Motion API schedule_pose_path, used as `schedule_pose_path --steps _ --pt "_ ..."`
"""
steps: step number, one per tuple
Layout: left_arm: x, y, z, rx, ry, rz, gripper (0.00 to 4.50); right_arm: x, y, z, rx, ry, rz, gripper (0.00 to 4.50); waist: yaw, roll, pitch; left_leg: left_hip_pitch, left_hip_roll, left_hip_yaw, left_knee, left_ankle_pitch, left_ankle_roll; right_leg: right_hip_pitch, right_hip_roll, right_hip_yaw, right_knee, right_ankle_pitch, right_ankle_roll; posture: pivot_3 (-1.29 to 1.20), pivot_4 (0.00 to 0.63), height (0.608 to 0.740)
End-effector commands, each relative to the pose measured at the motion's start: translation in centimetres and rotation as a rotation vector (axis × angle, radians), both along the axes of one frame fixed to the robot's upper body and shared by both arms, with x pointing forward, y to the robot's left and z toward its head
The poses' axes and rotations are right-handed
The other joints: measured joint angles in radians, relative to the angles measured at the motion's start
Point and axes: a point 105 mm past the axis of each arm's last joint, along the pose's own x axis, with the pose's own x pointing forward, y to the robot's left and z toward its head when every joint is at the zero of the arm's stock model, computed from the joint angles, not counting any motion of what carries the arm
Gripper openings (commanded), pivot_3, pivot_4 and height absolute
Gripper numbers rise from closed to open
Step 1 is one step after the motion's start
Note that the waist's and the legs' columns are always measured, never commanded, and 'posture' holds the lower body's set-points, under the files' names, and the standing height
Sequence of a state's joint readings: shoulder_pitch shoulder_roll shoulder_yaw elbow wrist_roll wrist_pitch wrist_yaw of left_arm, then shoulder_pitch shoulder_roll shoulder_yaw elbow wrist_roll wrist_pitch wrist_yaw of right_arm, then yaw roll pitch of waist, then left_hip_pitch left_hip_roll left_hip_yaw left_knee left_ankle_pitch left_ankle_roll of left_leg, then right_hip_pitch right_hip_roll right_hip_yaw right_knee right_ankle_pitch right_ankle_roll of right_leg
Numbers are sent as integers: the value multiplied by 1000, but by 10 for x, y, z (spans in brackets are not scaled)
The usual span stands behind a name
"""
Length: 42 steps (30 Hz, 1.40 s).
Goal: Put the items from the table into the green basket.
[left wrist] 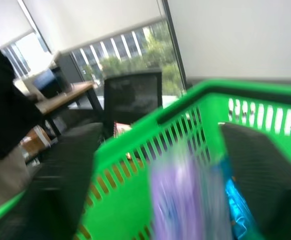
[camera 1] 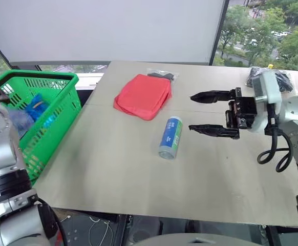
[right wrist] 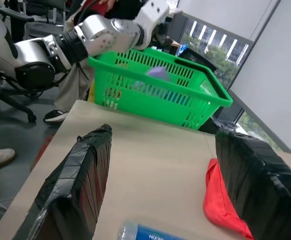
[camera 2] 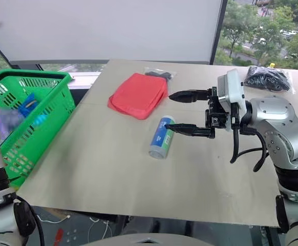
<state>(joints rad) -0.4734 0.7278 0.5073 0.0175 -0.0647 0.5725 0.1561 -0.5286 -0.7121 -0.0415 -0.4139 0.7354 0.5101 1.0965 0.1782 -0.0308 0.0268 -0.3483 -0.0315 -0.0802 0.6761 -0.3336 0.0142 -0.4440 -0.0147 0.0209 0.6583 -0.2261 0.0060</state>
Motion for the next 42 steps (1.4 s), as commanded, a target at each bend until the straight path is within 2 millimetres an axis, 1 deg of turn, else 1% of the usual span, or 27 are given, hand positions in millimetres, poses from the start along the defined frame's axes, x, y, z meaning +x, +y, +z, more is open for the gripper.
schedule_pose_path --steps 1,3,4,5,6,8,9,10,11,12,14,16,19,20,22,24,25,27,30,32,33,34,35,37,39,41,42 --pt "33 -76 16 -52 -59 -419 4210 -4 -15 5 -2 -20 -68 3546 12 0 -1 0 0 -1 0 0 0 0 0 -1 0 0 0 199 0 740" --pt "45 -114 9 -125 -29 -630 4210 -6 -23 1 -19 -5 -103 3546 24 0 -2 0 -1 -2 2 0 0 2 -2 -3 0 0 0 184 0 740" --pt "47 -153 -3 -160 39 -835 4210 -7 -28 -2 -32 4 -130 3546 23 0 -2 -1 -1 -2 4 0 0 1 -1 -3 0 0 0 172 0 740" --pt "45 -181 -14 -153 110 -964 4210 -8 -32 -4 -42 12 -152 3546 21 0 -2 -1 -1 -1 4 0 0 1 -1 -3 0 0 0 172 0 740" --pt "42 -199 -21 -150 160 -1047 4210 -8 -34 -5 -48 17 -167 3546 18 0 -2 -1 0 -1 4 0 0 1 -1 -3 0 0 0 157 0 740" --pt "37 -227 -62 -312 384 -1141 4210 -10 -43 -14 -103 28 -217 3546 2 1 -3 -1 0 0 5 -1 2 1 -1 -2 1 0 0 110 0 740" --pt "34 -236 -84 -387 531 -1139 4210 -11 -48 -18 -123 42 -242 3546 -6 1 -3 -1 0 0 6 -1 2 1 -1 -1 1 0 0 89 0 740" --pt "30 -242 -99 -432 650 -1134 4210 -13 -52 -21 -138 54 -261 3546 -15 2 -3 -1 0 0 6 -1 2 2 0 -2 1 0 0 71 0 740" --pt "25 -249 -107 -471 743 -1159 4210 -14 -55 -24 -152 67 -276 3546 -30 2 -3 0 0 0 7 -1 2 2 0 -2 1 0 0 54 0 740" --pt "22 -254 -110 -493 796 -1174 4210 -14 -57 -26 -161 75 -285 3546 -47 2 -3 0 1 0 7 -1 2 3 1 -2 2 0 0 46 0 740" --pt "19 -272 -113 -603 872 -1250 4210 -19 -67 -34 -182 130 -309 3546 -73 2 -3 2 1 1 8 -1 2 5 2 -1 3 0 0 24 0 740" --pt "19 -283 -121 -679 945 -1258 4210 -22 -76 -42 -213 165 -331 3546 -94 4 -3 4 1 1 8 -1 2 8 3 -1 3 0 0 -5 0 740" --pt "25 -301 -125 -746 968 -1282 4210 -26 -85 -51 -259 195 -355 3546 -127 8 -5 12 1 2 7 -1 2 15 3 1 1 0 0 -13 0 740" --pt "27 -305 -126 -759 980 -1282 4210 -27 -87 -52 -268 200 -359 3546 -138 8 -5 13 1 3 7 -1 2 15 3 1 1 0 0 -17 0 740" --pt "31 -309 -140 -697 1049 -1201 4210 -27 -90 -54 -276 204 -367 3546 -150 9 -5 13 1 3 7 -1 2 15 4 3 2 0 0 -21 0 740" --pt "35 -310 -158 -641 1112 -1120 4210 -27 -90 -55 -271 208 -371 3546 -155 12 -6 16 1 3 7 -1 2 18 4 4 2 0 0 -16 0 740" --pt "36 -310 -166 -619 1129 -1094 4210 -27 -89 -57 -266 210 -372 3546 -156 15 -6 20 1 3 6 -1 2 22 4 4 0 0 0 -16 0 740" --pt "33 -315 -180 -549 1192 -1093 4210 -26 -88 -59 -255 211 -376 3546 -158 19 -8 26 1 3 2 -1 2 34 4 3 -3 -1 1 -15 0 740" --pt "30 -317 -190 -525 1203 -1095 3464 -25 -84 -58 -238 210 -373 3546 -158 25 -7 37 -1 3 -1 -2 4 44 4 4 -5 -5 6 -8 0 740" --pt "31 -318 -190 -551 1176 -1107 2725 -24 -84 -58 -236 208 -372 3546 -158 26 -7 40 -1 3 -3 -2 4 48 4 5 -6 -6 8 -3 0 740" --pt "31 -320 -188 -571 1152 -1123 2226 -23 -84 -58 -236 208 -372 3546 -156 27 -7 40 -1 2 -3 -2 4 48 5 4 -6 -6 8 3 0 740" --pt "32 -321 -186 -584 1134 -1134 1859 -23 -84 -58 -236 207 -371 3546 -154 27 -7 40 -1 2 -3 -1 2 49 4 4 -7 -6 8 3 0 740" --pt "32 -319 -182 -618 1105 -1141 1619 -22 -83 -58 -235 207 -370 3546 -152 27 -7 40 -1 2 -3 -1 2 49 4 4 -7 -6 8 13 0 740" --pt "39 -309 -168 -678 1011 -1135 1619 -20 -81 -59 -233 205 -362 3546 -149 27 -7 39 -1 1 -3 -1 2 49 3 4 -8 -4 5 28 0 740" --pt "46 -292 -151 -707 912 -1127 1619 -19 -77 -58 -226 198 -351 3546 -142 26 -6 39 -1 0 -3 -1 2 48 3 3 -9 -4 5 47 0 740" --pt "55 -272 -121 -716 753 -1129 1619 -15 -71 -54 -198 180 -333 3546 -142 22 -4 38 0 -2 -2 0 2 43 4 1 -9 -4 5 64 0 740" --pt "60 -257 -102 -690 652 -1110 1619 -12 -66 -49 -173 160 -327 3546 -144 19 -1 37 0 -2 -2 0 1 41 4 2 -8 -4 5 76 0 740"
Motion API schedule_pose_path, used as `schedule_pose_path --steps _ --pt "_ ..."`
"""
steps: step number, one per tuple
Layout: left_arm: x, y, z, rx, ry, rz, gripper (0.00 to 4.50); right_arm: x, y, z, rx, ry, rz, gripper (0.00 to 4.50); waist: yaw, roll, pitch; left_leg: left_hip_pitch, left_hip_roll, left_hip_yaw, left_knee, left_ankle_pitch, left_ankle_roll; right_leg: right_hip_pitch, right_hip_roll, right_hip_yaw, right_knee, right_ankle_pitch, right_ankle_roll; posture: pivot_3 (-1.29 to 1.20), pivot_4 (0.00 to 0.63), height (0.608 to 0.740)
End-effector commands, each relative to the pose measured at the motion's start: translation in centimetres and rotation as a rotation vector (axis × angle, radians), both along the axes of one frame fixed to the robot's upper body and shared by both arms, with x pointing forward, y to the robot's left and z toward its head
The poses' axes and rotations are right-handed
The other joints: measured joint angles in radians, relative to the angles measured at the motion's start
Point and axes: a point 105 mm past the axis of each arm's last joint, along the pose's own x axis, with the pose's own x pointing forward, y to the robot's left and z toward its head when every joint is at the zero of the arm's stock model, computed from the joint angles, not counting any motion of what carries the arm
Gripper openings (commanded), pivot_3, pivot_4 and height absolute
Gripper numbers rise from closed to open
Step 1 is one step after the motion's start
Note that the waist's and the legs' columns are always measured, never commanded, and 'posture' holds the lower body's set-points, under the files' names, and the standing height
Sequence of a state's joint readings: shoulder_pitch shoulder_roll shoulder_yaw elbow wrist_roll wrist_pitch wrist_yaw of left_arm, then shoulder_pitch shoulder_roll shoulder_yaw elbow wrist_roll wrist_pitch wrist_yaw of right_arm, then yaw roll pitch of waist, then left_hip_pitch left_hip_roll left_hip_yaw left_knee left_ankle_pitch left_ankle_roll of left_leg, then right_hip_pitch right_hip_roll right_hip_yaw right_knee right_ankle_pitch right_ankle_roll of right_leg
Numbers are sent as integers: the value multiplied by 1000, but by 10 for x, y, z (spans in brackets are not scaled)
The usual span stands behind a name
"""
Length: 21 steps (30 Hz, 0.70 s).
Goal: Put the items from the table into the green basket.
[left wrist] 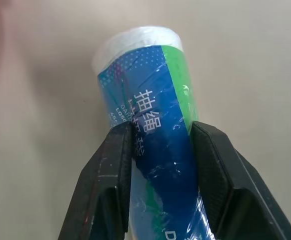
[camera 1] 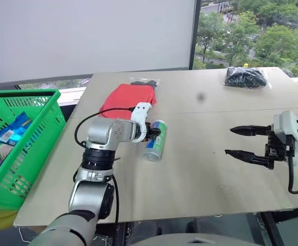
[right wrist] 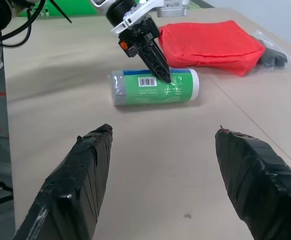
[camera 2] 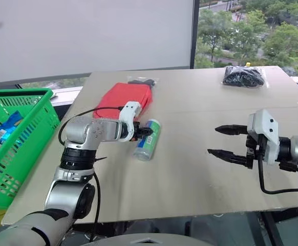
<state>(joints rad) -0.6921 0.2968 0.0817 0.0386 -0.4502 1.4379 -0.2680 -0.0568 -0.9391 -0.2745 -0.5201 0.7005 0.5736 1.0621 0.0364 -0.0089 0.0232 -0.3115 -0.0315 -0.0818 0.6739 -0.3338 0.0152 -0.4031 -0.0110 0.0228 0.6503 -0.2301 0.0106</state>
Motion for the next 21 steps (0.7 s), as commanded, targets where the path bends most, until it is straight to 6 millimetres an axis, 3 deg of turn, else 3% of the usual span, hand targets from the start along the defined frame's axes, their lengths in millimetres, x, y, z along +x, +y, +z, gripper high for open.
schedule_pose_path --steps 1,4,7,11,16,21 --pt "20 48 76 -54 -327 161 1619 8 13 19 63 -99 28 3546 -3 -5 4 -2 0 1 0 0 -1 -4 0 1 2 0 0 87 0 740" --pt "29 115 134 78 -631 415 1619 15 32 44 190 -155 84 3546 -3 -8 5 -11 1 2 2 1 -2 -17 0 2 7 1 -2 124 0 740" --pt "23 182 173 322 -814 654 1619 18 49 63 264 -190 147 3546 18 -9 5 -17 1 1 1 2 -4 -24 0 2 7 2 -5 167 0 740" --pt "3 243 209 679 -957 837 1619 21 63 80 317 -224 218 3546 45 -10 5 -18 0 2 -2 2 -4 -26 -1 2 7 2 -5 197 0 740" --pt "-17 285 213 880 -951 971 1619 23 71 97 351 -262 261 3546 97 -11 4 -19 -2 0 -2 2 -3 -26 -4 -1 6 2 -5 201 0 740" --pt "-28 323 179 827 -791 1101 1619 17 81 112 392 -292 323 3546 118 -12 3 -20 -2 -2 -2 2 -3 -26 -5 -4 8 2 -5 199 0 740"
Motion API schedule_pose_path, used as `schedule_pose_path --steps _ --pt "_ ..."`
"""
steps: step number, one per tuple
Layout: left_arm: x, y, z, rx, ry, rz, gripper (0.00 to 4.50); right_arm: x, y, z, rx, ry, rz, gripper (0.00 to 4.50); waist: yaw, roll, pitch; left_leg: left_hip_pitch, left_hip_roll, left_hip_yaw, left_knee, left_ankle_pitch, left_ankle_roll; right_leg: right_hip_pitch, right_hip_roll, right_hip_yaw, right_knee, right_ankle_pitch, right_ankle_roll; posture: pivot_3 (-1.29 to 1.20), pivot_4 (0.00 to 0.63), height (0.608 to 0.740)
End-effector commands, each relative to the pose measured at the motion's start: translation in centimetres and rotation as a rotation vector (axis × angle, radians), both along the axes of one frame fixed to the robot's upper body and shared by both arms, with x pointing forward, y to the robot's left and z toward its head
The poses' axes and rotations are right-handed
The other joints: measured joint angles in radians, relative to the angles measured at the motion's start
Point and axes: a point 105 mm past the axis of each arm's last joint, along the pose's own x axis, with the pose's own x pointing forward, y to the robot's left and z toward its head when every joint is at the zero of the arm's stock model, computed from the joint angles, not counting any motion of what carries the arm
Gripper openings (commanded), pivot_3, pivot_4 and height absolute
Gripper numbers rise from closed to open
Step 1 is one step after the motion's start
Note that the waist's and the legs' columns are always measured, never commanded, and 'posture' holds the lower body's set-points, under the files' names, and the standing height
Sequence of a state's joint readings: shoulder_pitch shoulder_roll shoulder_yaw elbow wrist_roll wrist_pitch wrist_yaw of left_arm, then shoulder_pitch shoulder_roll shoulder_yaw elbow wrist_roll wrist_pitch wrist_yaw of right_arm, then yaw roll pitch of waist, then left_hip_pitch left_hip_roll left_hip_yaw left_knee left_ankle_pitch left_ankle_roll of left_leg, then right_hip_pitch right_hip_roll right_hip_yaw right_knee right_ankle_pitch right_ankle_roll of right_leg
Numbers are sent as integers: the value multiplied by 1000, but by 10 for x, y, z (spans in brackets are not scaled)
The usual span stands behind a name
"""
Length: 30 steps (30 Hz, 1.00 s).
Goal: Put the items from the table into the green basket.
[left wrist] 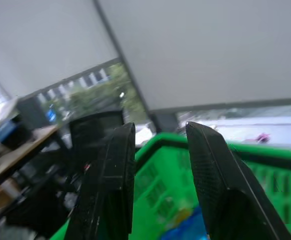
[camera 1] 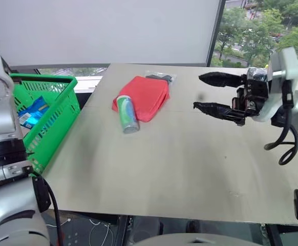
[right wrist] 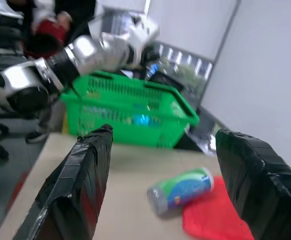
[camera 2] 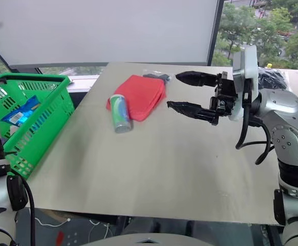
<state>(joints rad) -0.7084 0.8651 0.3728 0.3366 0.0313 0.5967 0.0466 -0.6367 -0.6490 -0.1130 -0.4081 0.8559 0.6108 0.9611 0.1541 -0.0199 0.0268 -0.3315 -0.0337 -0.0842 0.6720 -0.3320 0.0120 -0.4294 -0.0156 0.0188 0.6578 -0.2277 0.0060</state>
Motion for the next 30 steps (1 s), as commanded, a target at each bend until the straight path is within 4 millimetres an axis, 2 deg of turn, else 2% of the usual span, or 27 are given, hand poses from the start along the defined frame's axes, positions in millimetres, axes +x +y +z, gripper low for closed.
schedule_pose_path --steps 1,4,8,9,11,13,15,16,17,18,19,24,30 --pt "-12 21 -7 -72 -29 60 1619 -7 3 10 9 -37 31 3546 0 -2 -1 0 0 0 0 0 0 0 0 0 0 0 0 199 0 740" --pt "-16 27 -8 -58 -33 80 2297 -7 3 9 4 -38 31 3546 -1 -4 -3 -1 0 -1 0 0 0 0 0 -1 0 0 0 198 0 740" --pt "-11 17 9 -1 -100 58 4091 -5 1 8 -7 -36 20 3546 -1 -7 -4 -3 0 -1 0 0 0 -2 0 -1 0 0 0 199 0 740" --pt "-7 9 12 20 -112 24 4091 -5 0 7 -13 -34 13 3546 -1 -7 -4 -3 0 -1 0 0 0 -2 0 -2 0 0 0 197 0 740" --pt "6 -12 12 24 -122 -78 4091 -3 -2 3 -24 -25 -3 3546 1 -7 -4 -4 0 -1 0 0 0 -3 -1 -2 0 0 0 195 0 740" --pt "23 -41 -2 -82 -109 -239 4091 -2 -5 -2 -40 -11 -21 3546 5 -8 -6 -5 0 -1 0 0 0 -3 -1 -2 0 0 0 190 0 740" --pt "40 -99 -25 -192 -8 -506 4091 -2 -8 -6 -49 1 -39 3546 7 -8 -6 -7 0 -2 2 0 0 -4 -1 -3 1 0 0 178 0 740" --pt "43 -127 -37 -291 31 -603 4306 -2 -9 -7 -52 4 -48 3546 7 -8 -6 -9 0 -2 4 0 0 -5 -1 -3 1 0 0 166 0 740" --pt "42 -148 -48 -363 81 -658 4306 -3 -10 -8 -53 5 -55 3546 4 -8 -6 -9 0 -2 4 0 0 -5 -1 -3 1 0 0 161 0 740" --pt "42 -154 -57 -393 117 -637 4306 -3 -12 -9 -51 8 -64 3546 2 -8 -6 -11 0 -2 6 0 0 -7 -1 -3 2 0 0 152 0 740" --pt "41 -153 -62 -414 138 -585 4306 -3 -13 -9 -50 11 -71 3546 -2 -8 -6 -14 0 -3 10 -1 2 -9 -1 -3 4 0 0 149 0 740" --pt "28 -104 -97 -451 223 -185 4306 -6 -14 -13 -44 18 -97 3546 -53 -8 -6 -13 2 3 10 -1 2 -12 1 -1 5 1 -1 118 0 740" --pt "14 -90 -115 -465 263 -71 4306 -8 -17 -16 -47 25 -129 3546 -61 -8 -7 -13 2 3 10 -1 2 -12 0 -1 5 1 -1 104 0 740"
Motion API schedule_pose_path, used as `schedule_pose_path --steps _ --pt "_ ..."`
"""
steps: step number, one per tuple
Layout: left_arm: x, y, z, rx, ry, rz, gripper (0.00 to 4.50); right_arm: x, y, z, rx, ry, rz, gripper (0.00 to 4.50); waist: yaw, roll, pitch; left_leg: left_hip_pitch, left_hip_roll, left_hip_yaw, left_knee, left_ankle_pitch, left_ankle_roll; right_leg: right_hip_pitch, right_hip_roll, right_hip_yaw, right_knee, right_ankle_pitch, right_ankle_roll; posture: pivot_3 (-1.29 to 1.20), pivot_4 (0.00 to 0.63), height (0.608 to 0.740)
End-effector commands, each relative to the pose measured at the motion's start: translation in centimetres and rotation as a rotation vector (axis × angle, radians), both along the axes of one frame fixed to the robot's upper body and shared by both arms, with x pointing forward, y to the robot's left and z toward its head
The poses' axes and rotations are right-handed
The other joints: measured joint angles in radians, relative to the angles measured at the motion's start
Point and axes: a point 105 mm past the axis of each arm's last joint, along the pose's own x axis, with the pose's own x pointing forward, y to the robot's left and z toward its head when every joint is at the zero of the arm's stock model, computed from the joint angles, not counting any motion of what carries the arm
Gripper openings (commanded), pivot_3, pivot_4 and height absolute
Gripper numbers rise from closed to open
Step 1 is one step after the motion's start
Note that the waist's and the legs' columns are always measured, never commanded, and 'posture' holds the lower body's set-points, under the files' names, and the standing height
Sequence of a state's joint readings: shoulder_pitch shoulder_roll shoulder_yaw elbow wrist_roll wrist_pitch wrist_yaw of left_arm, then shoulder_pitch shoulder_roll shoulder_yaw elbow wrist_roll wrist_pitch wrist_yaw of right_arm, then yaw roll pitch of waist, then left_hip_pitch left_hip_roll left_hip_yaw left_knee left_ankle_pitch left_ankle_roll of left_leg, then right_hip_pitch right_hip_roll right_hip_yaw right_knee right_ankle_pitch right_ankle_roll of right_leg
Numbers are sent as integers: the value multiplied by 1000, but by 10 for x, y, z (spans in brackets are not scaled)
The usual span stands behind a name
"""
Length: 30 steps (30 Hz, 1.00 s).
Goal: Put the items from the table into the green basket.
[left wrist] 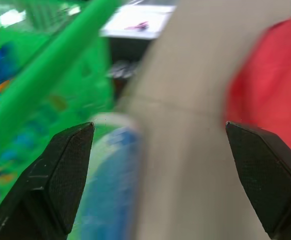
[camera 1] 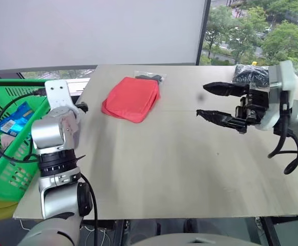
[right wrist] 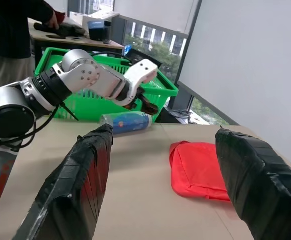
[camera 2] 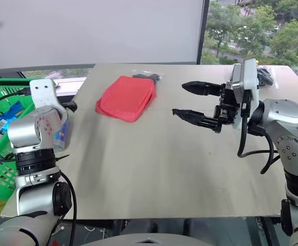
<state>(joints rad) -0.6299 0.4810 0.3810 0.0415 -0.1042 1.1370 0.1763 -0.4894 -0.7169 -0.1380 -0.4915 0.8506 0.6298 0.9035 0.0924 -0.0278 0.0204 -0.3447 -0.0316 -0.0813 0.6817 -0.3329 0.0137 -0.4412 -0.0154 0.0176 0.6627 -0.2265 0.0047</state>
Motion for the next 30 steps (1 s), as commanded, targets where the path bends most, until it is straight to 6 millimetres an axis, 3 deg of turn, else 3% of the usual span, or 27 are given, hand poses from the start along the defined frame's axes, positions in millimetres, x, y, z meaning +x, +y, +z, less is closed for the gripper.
schedule_pose_path --steps 1,16,19,22,23,30 --pt "-6 6 5 7 -8 39 4306 -5 -4 10 13 -44 -21 3546 2 0 0 0 0 0 0 0 0 0 0 0 0 0 0 104 0 740" --pt "-19 38 -50 -186 233 123 4306 -5 -5 0 -40 -12 -24 3546 1 0 0 0 0 -1 0 0 0 0 0 -1 0 0 0 105 0 740" --pt "-20 37 -61 -236 253 85 3630 -4 -8 -8 -98 -8 -39 3546 1 0 -1 0 -1 -1 0 0 0 0 -1 -1 0 0 0 103 0 740" --pt "-11 19 -56 -310 193 -7 2529 -2 -10 -10 -115 -6 -44 3546 1 3 -2 0 0 0 0 0 0 0 -1 -1 0 0 0 111 0 740" --pt "-9 11 -54 -346 173 -44 2374 -2 -11 -11 -121 -7 -47 3546 2 3 -3 0 0 0 0 0 0 0 -1 -1 0 0 0 111 0 740" --pt "-5 -34 -34 -423 84 -304 2214 2 -18 -18 -169 1 -68 3546 11 3 -3 -1 -1 -1 1 0 0 0 -2 -1 0 0 0 134 0 740"
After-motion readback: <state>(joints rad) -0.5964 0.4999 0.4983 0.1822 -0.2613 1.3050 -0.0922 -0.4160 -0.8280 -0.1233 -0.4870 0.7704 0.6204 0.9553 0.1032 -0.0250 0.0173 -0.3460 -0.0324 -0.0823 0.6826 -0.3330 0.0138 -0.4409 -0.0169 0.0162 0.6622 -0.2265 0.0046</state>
